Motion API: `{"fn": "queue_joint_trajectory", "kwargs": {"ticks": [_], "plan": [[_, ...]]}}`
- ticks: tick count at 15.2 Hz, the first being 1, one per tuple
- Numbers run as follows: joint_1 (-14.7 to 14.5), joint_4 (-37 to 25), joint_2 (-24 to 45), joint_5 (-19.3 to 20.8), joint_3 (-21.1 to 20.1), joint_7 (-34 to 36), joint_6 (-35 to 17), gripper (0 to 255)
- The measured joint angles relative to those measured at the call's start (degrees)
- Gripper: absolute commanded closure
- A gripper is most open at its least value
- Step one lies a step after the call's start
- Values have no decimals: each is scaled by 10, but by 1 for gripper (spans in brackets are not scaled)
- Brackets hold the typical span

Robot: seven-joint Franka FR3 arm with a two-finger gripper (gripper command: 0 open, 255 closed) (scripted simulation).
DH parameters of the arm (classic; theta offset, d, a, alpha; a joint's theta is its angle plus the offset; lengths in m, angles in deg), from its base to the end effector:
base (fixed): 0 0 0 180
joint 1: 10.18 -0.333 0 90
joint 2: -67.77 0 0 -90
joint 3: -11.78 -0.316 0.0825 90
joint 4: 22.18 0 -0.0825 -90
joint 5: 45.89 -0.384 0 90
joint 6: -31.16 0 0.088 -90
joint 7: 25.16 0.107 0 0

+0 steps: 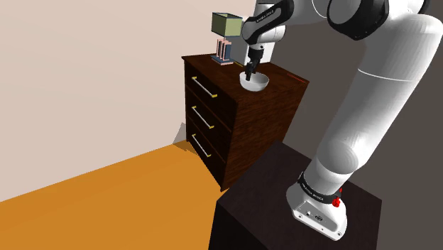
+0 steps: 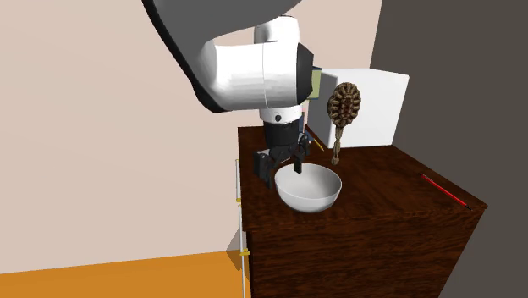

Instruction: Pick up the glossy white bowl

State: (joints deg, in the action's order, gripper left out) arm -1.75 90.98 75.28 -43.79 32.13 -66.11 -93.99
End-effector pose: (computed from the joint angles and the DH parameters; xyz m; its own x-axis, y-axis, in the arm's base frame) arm 0.5199 -0.2809 0.4156 0.9718 0.2355 0.0135 0.2325 -0.9659 0.1138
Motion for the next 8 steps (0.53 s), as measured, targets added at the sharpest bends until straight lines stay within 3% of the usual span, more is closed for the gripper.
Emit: {"fn": "queue_joint_trajectory", "kwargs": {"ticks": [5,6,8], "plan": [[3,15,20,-8,-1,-5,-34,0],[3,16,21,-8,-1,-5,-36,255],[3,17,21,-8,-1,-5,-37,255]]}}
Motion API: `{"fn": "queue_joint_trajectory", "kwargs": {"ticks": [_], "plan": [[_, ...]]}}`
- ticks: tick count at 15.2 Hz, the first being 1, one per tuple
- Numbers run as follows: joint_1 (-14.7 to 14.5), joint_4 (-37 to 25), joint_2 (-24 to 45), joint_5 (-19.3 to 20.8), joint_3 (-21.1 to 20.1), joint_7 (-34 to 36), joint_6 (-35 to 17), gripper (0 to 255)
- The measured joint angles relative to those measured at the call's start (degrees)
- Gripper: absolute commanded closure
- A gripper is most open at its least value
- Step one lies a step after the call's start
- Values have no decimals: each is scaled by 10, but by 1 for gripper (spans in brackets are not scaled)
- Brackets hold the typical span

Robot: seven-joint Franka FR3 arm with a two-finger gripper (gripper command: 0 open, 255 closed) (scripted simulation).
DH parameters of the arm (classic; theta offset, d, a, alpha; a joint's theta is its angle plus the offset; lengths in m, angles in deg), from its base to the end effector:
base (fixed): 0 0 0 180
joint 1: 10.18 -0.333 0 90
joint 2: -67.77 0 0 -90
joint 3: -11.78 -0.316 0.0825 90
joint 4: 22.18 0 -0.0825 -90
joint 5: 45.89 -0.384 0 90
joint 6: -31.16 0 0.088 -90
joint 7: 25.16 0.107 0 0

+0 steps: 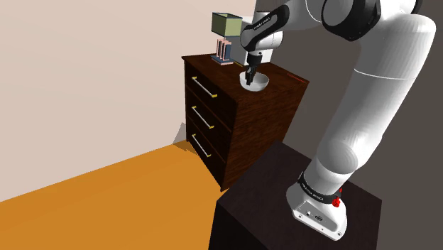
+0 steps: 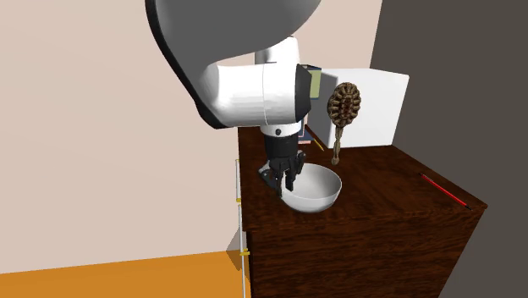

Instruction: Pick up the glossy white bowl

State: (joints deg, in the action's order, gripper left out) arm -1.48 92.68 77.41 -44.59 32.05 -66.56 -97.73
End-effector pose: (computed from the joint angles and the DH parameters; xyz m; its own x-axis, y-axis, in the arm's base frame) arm 0.5212 -0.2826 0.3873 0.9716 0.2360 0.0135 0.2330 -0.9657 0.1142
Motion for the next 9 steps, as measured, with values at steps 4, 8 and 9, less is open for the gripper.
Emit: {"fn": "queue_joint_trajectory", "kwargs": {"ticks": [4,8,9], "plan": [[0,0,0,0,0,0,-1,255],[0,0,0,0,0,0,-1,255],[0,-2,-1,0,0,0,3,255]]}}
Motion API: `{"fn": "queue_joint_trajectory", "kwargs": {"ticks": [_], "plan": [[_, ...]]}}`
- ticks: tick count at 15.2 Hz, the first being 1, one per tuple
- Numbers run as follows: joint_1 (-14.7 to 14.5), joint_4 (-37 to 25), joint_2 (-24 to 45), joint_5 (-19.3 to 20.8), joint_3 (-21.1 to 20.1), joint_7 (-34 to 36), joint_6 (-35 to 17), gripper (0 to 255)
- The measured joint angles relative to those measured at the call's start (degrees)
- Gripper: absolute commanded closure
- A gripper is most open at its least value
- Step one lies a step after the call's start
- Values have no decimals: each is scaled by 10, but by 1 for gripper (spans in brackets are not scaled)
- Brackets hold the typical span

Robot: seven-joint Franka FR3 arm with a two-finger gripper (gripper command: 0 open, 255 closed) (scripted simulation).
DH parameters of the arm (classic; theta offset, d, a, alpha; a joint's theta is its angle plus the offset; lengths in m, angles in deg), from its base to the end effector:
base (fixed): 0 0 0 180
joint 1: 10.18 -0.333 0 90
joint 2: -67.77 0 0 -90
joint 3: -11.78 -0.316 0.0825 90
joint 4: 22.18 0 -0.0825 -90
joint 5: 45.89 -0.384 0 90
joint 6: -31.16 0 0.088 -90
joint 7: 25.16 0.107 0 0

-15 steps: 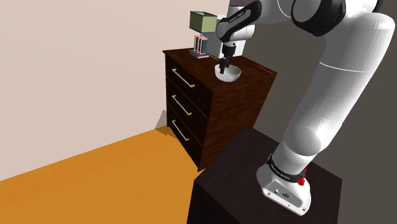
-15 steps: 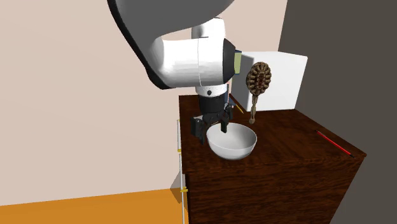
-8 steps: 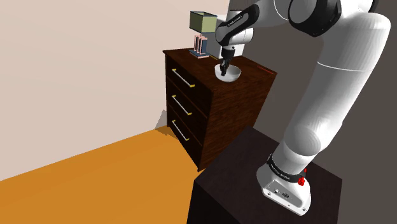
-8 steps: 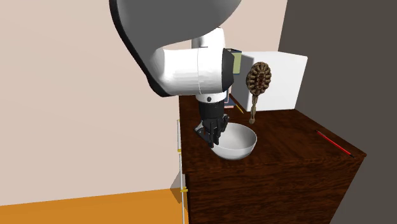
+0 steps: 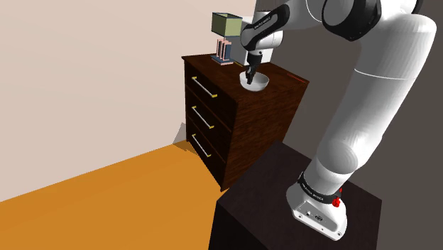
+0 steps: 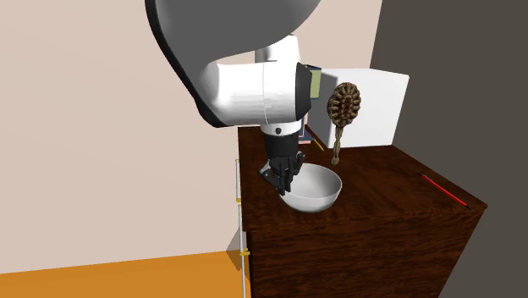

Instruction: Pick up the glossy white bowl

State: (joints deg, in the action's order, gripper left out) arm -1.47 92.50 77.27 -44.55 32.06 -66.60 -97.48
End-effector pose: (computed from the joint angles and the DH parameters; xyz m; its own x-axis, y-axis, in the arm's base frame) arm 0.5213 -0.2829 0.3897 0.9715 0.2366 0.0143 0.2335 -0.9656 0.1148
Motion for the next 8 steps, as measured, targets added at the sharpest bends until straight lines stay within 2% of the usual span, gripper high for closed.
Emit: {"fn": "queue_joint_trajectory", "kwargs": {"ticks": [8], "plan": [[-3,-31,-23,8,1,5,53,255]]}}
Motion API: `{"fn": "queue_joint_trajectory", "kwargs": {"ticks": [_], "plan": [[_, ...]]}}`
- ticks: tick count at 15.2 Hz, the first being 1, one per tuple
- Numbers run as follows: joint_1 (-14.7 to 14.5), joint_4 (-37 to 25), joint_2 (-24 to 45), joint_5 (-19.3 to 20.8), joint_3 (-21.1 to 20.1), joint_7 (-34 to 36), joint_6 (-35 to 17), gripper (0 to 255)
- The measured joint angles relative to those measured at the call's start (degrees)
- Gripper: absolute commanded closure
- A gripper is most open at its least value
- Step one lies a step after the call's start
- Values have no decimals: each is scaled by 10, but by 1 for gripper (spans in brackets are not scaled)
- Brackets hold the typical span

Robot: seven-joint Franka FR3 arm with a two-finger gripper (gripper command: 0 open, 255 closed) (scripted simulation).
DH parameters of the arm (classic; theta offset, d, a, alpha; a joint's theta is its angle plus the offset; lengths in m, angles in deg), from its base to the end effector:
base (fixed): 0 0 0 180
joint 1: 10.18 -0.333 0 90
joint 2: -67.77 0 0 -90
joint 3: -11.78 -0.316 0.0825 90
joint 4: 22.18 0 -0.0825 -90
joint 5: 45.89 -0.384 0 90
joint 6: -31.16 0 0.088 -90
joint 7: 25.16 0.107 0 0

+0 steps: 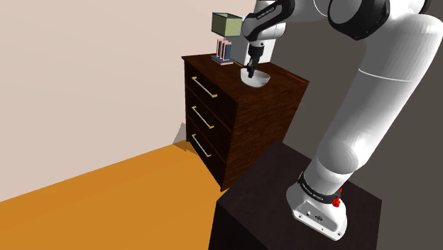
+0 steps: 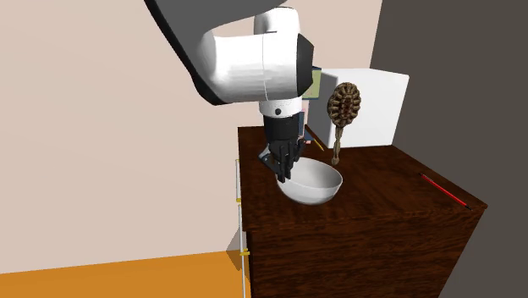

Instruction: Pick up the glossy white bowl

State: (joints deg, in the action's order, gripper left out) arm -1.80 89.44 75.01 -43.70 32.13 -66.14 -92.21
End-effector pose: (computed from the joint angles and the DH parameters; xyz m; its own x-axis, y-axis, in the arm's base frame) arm 0.5222 -0.2815 0.4279 0.9716 0.2364 0.0135 0.2334 -0.9656 0.1142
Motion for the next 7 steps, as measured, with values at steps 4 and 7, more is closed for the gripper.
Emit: {"fn": "queue_joint_trajectory", "kwargs": {"ticks": [4,7], "plan": [[0,-19,-11,3,1,-1,30,255],[-1,-33,-17,5,1,-1,48,255]]}}
